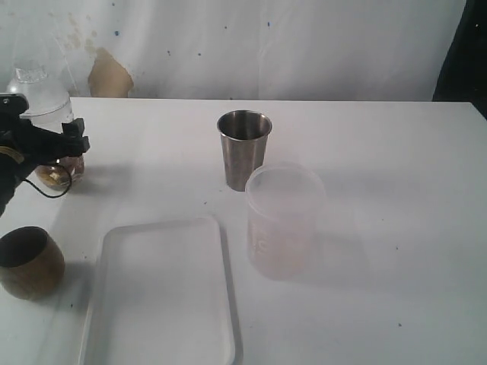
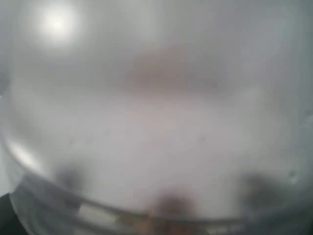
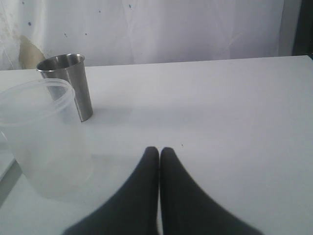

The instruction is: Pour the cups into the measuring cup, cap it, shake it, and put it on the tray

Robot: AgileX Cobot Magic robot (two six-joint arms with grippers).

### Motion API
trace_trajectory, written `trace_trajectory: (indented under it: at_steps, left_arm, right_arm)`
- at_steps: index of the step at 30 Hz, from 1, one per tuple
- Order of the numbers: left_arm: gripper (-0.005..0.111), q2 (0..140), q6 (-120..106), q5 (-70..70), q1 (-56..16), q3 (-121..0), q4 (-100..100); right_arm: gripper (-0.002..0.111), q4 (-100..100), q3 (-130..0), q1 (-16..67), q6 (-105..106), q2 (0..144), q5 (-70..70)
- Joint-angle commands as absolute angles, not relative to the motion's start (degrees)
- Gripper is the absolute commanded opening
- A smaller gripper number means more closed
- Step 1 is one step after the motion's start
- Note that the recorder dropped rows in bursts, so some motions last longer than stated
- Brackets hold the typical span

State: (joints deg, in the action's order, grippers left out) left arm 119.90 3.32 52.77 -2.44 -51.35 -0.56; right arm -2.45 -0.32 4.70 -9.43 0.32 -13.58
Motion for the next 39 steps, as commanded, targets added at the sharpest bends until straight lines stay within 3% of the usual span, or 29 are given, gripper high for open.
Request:
trace_trajectory:
  at_steps: [1,7,10,12,18,24,29,35,39]
  left_arm:
    - [0.0,111.39,8.39,47.46,-2.4,-50.51,-1.12]
    - [0.0,104.42,21.78,46.28,-2.42,-52.49,-45.19]
    - [0.0,102.6,27.8,28.93,-3.05,-53.99,-25.24]
    - [0.0,102.18,26.78,25.35,-3.05,-53.75,-13.24]
    - [0.0,101.23,33.76,43.71,-4.18,-52.13,-62.08]
    - [0.0,101.34,31.91,29.85,-3.82,-51.93,-23.1]
    - [0.0,101.34,33.79,49.91,-4.23,-51.21,-62.02]
    - [0.0,101.24,36.09,29.34,-3.99,-51.17,-26.03]
    - [0.0,101.24,35.52,50.78,-4.76,-49.61,-57.66]
  right_arm:
    - [0.0,-2.6,0.0,5.09,-9.09,0.0,-13.68]
    - [0.0,-2.6,0.0,5.09,-9.09,0.0,-13.68]
    - [0.0,-2.6,0.0,5.09,-9.09,0.0,-13.68]
    - [0.0,-2.6,0.0,5.09,-9.09,0.0,-13.68]
    - [0.0,-2.6,0.0,5.09,-9.09,0.0,-13.68]
    - [0.0,-2.6,0.0,5.09,-9.09,0.0,-13.68]
    - [0.0,-2.6,0.0,5.09,-9.88,0.0,-13.68]
    - [0.0,-2.6,0.0,5.09,-9.88,0.0,-13.68]
    - [0.0,-2.6,0.0,5.09,-9.88,0.0,-13.68]
